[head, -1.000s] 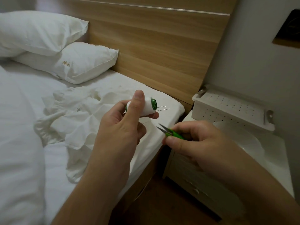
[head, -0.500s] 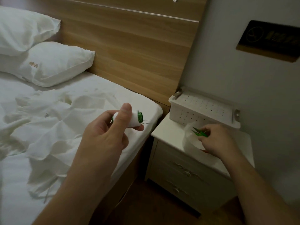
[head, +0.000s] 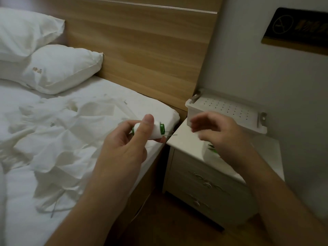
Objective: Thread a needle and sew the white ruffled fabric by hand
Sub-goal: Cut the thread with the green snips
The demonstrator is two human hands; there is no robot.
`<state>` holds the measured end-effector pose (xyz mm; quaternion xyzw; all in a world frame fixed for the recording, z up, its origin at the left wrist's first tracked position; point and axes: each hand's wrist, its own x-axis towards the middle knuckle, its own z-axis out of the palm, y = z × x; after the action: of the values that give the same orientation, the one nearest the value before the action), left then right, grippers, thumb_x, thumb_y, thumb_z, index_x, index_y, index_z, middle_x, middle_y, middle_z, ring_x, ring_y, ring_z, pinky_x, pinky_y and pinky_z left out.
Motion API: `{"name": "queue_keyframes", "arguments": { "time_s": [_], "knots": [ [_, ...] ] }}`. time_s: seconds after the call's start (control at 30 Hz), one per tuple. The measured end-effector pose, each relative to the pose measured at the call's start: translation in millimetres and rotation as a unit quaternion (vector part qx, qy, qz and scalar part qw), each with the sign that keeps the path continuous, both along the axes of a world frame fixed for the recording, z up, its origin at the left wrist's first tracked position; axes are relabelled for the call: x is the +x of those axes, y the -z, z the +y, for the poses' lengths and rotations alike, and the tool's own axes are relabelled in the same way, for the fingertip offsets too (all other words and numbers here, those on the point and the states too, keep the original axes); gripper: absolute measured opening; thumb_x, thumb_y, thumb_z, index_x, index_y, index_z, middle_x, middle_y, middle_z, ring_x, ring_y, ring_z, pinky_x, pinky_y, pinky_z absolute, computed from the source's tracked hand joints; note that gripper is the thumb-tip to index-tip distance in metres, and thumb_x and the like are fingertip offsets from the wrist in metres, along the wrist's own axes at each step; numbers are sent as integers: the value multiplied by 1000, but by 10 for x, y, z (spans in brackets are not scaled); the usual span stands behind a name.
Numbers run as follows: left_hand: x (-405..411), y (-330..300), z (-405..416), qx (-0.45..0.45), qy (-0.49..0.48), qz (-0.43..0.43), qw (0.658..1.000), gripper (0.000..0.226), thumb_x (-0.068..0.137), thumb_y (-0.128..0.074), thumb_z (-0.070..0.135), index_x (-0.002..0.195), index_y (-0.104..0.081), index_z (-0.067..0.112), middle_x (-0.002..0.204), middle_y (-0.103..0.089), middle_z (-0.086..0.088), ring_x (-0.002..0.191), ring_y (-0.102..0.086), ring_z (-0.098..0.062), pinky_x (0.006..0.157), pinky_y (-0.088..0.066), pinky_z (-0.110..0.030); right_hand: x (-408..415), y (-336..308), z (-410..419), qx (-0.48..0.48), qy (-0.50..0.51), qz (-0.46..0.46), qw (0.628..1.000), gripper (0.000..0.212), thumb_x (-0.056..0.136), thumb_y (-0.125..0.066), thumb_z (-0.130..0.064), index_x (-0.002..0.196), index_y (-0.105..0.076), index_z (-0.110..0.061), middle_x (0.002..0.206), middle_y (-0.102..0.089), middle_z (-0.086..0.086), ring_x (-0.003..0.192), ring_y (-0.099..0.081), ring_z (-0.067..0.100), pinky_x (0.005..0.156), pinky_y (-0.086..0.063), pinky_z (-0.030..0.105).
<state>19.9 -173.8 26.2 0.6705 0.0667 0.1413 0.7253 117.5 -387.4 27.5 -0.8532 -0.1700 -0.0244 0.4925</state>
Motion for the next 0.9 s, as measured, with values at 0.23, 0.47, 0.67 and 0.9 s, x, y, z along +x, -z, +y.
{"name": "queue_keyframes", "arguments": {
  "time_s": [0.23, 0.47, 0.67, 0.9],
  "knots": [
    [-37, 16, -17, 33, -1, 2, 999, 44, 90, -60, 62, 105, -77, 25, 67, -60, 17, 65, -58, -4, 63, -42, -20, -577, -260, 489, -12, -137, -59, 989, 32, 91, -75, -37, 121, -65, -31, 107, -70, -17, 105, -67, 3, 83, -58, 29],
    [-17, -27, -64, -1, 30, 46, 999, 49, 97, -47, 62, 114, -72, 23, 75, -76, 9, 46, -41, -3, 42, -33, -16, -523, -237, 398, 54, -55, -63, 995, 17, 91, -75, -28, 107, -71, -28, 99, -73, -9, 94, -69, 9, 81, -59, 31],
    [28, -11, -19, -57, 5, 70, 996, 48, 105, -43, 57, 112, -73, 21, 86, -77, 2, 45, -36, -5, 40, -29, -17, -49, -77, -135, 76, 154, 16, 985, 10, 91, -75, -23, 98, -70, -28, 98, -74, 3, 87, -68, 20, 70, -51, 29],
    [25, -24, 7, -106, 15, 63, 992, 49, 107, -43, 54, 113, -74, 15, 81, -71, -1, 43, -30, -8, 43, -22, -21, 432, 527, -582, -125, 273, 97, 949, 10, 86, -81, -21, 89, -71, -19, 91, -68, 1, 82, -67, 19, 71, -63, 43]
  ]
}}
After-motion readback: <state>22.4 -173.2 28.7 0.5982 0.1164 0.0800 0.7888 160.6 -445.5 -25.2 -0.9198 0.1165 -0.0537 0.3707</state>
